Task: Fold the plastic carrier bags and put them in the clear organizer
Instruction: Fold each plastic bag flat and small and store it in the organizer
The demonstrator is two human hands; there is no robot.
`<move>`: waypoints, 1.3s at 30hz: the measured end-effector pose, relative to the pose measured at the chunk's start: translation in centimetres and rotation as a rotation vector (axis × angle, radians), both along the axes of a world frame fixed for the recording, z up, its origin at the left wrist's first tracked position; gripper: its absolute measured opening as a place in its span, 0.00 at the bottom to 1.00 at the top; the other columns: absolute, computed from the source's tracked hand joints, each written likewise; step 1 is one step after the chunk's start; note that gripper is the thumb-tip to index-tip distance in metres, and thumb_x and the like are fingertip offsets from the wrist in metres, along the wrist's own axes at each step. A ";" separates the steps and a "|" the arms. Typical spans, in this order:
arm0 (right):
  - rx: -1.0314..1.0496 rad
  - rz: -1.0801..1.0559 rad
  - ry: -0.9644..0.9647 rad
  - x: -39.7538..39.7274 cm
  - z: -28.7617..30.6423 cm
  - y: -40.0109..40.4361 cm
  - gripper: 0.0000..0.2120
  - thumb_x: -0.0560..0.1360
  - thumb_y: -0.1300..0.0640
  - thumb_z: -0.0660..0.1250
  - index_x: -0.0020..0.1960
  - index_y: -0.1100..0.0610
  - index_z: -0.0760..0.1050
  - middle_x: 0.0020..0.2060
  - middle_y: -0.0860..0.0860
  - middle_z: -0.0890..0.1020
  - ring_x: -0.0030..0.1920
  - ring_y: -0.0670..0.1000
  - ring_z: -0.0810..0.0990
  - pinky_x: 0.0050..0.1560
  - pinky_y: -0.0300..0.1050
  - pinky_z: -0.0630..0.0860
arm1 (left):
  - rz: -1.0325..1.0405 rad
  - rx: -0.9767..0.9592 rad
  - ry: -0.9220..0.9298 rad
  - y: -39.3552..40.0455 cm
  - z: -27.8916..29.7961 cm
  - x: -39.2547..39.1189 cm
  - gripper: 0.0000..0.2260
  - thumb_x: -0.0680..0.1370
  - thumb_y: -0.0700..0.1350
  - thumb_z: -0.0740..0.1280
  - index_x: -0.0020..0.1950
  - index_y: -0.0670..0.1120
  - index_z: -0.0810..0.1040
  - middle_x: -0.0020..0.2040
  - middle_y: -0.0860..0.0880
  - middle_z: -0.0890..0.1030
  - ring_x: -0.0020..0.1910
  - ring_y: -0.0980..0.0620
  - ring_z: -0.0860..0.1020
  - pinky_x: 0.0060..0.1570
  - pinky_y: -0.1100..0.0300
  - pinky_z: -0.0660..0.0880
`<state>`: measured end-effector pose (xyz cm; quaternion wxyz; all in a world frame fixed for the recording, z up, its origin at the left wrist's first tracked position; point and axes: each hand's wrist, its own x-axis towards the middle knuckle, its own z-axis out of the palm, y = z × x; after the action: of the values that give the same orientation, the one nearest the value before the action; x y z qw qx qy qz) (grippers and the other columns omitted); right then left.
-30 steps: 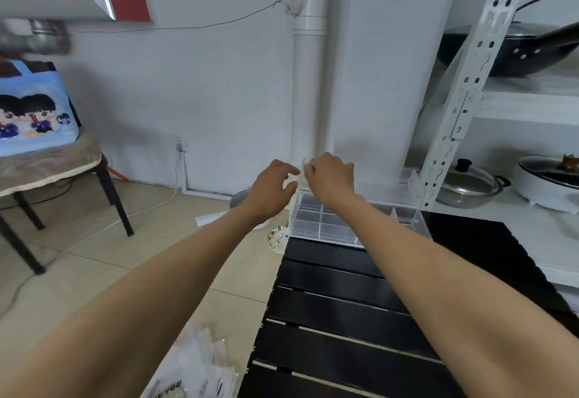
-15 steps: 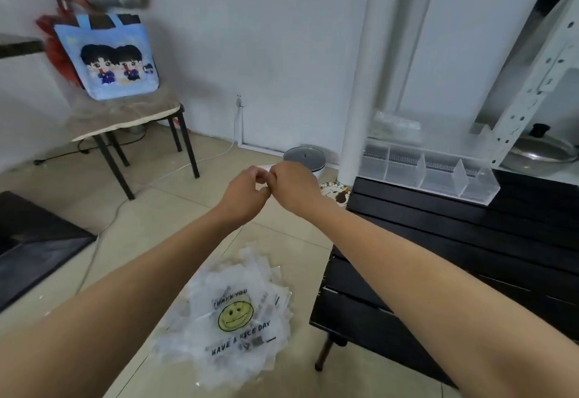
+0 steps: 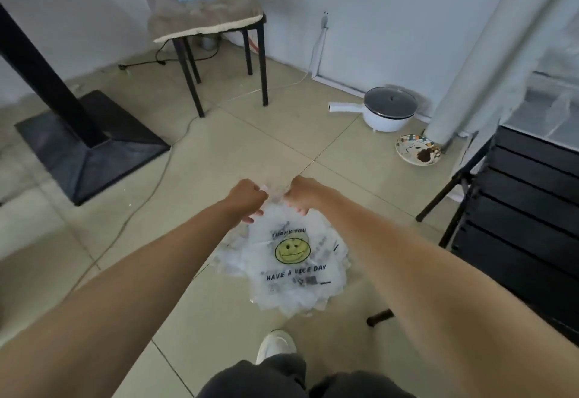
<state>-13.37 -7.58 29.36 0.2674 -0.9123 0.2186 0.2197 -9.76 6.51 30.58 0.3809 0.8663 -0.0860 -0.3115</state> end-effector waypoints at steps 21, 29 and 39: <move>-0.151 -0.259 0.183 4.7 -24.2 -6.9 0.09 0.78 0.63 0.59 0.40 0.59 0.65 0.40 0.54 0.74 0.35 0.51 0.72 0.28 0.41 0.61 | 0.018 0.357 0.097 -3.3 -24.1 8.2 0.06 0.78 0.38 0.59 0.53 0.37 0.69 0.60 0.34 0.74 0.52 0.39 0.77 0.48 0.50 0.77; -0.091 -0.459 0.220 4.1 -28.7 -7.7 0.20 0.78 0.54 0.63 0.66 0.64 0.68 0.65 0.60 0.72 0.59 0.60 0.76 0.50 0.48 0.76 | 0.065 0.510 0.020 -3.3 -29.8 8.0 0.23 0.77 0.48 0.66 0.67 0.36 0.67 0.65 0.38 0.69 0.61 0.42 0.71 0.50 0.53 0.72; -0.063 -0.562 0.115 4.1 -30.4 -8.3 0.05 0.77 0.61 0.64 0.51 0.62 0.73 0.62 0.60 0.76 0.61 0.57 0.76 0.33 0.41 0.70 | 0.065 0.702 -0.148 -3.5 -31.2 7.4 0.24 0.73 0.47 0.72 0.66 0.42 0.69 0.63 0.42 0.69 0.62 0.42 0.71 0.58 0.49 0.70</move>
<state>-9.23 -15.88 -1.03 0.2767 -0.8098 0.4844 0.1815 -2.34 2.98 -0.63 0.0626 0.9669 0.0265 -0.2461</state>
